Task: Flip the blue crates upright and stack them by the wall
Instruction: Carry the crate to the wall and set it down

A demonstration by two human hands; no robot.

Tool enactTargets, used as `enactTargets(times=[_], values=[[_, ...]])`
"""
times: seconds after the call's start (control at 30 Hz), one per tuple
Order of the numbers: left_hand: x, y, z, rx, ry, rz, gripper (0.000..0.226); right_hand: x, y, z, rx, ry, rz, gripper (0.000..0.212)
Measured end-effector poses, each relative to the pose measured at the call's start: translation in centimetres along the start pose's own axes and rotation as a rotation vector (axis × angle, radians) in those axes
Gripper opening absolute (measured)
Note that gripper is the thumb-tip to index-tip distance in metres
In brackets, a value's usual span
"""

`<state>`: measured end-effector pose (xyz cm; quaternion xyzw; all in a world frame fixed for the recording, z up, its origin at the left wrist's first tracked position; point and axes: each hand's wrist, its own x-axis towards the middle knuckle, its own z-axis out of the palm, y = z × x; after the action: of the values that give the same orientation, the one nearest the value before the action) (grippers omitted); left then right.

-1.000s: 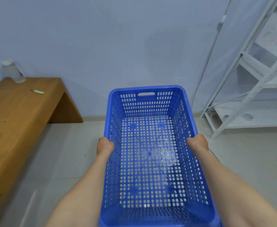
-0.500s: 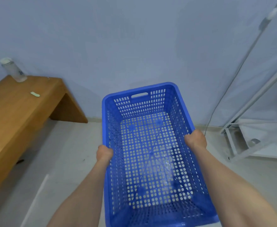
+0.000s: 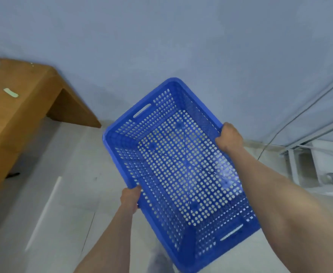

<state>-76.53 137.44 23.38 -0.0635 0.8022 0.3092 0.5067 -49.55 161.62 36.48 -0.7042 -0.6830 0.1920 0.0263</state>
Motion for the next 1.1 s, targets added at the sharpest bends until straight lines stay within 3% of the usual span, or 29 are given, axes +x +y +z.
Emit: enactTargets(times=[0.43, 0.73, 0.9, 1.1], values=[[12.5, -1.5, 10.0, -0.267, -0.096, -0.305, 0.023, 18.7, -4.2, 16.7, -0.254, -0.056, -0.219, 0.026], [22.9, -5.1, 18.6, -0.391, -0.036, -0.386, 0.020, 27.9, -2.8, 30.6, -0.308, -0.073, -0.268, 0.041], [28.2, -7.0, 22.4, -0.445, -0.005, -0.441, 0.028, 31.8, -2.2, 36.0, -0.304, -0.091, -0.293, 0.039], [32.2, -8.5, 26.4, -0.499, -0.012, -0.458, 0.022, 35.1, -2.0, 41.1, -0.282, -0.059, -0.316, 0.042]])
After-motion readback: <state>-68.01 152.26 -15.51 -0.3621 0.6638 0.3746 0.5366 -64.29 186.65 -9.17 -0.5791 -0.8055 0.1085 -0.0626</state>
